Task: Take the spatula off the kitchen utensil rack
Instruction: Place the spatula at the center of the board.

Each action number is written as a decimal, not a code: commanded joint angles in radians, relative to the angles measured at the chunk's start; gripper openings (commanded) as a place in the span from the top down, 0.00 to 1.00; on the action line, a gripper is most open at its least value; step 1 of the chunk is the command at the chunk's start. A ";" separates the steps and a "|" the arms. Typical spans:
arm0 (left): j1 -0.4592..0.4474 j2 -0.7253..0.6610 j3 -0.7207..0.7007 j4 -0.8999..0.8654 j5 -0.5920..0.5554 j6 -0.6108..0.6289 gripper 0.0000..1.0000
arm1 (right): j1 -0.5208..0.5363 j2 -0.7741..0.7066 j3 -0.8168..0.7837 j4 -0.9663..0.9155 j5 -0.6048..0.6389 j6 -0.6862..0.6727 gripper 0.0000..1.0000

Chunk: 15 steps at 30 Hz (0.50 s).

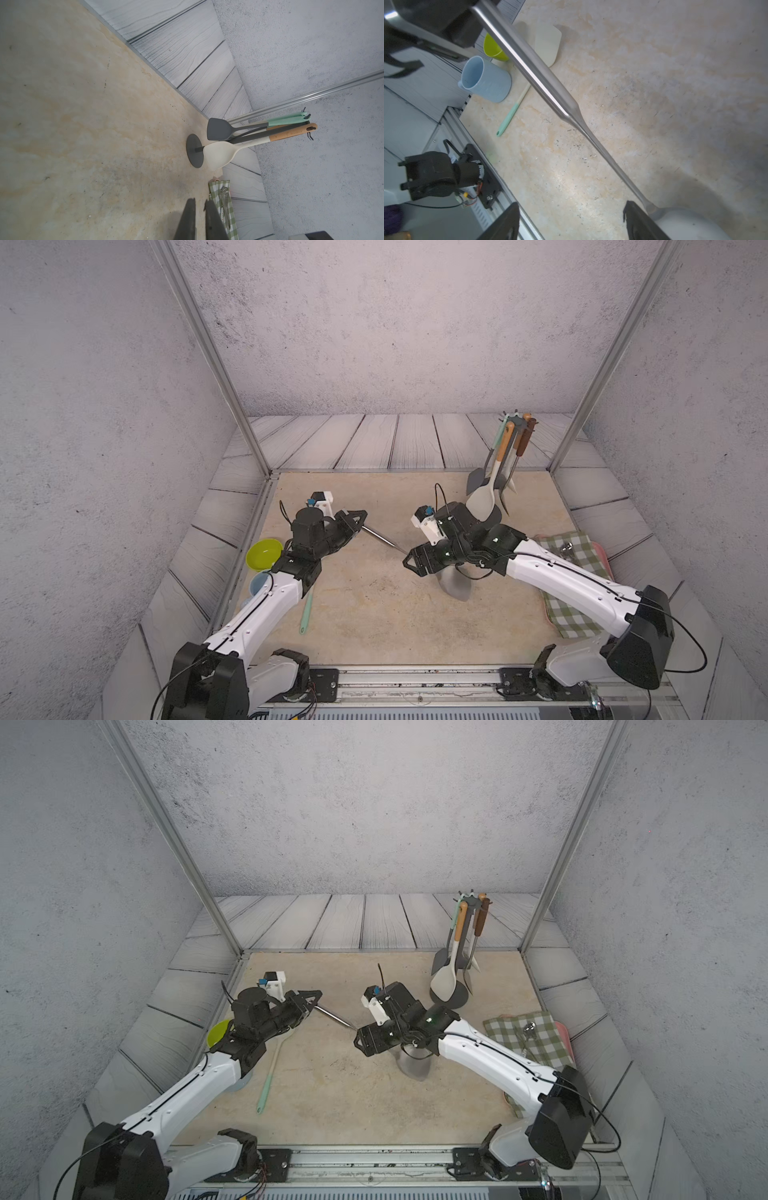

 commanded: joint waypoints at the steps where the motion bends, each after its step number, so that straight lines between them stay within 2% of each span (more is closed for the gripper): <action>1: -0.001 -0.053 -0.012 0.124 -0.053 -0.070 1.00 | -0.039 0.010 -0.021 0.080 -0.150 0.347 0.16; 7: 0.000 -0.089 -0.033 0.134 -0.089 -0.049 1.00 | -0.103 0.043 -0.012 0.146 -0.205 0.756 0.13; 12: 0.000 -0.096 -0.054 0.167 -0.091 -0.053 1.00 | -0.106 0.074 -0.034 0.327 -0.142 1.022 0.13; 15: 0.000 -0.101 -0.057 0.166 -0.092 -0.048 1.00 | -0.098 0.100 -0.036 0.377 -0.100 1.177 0.19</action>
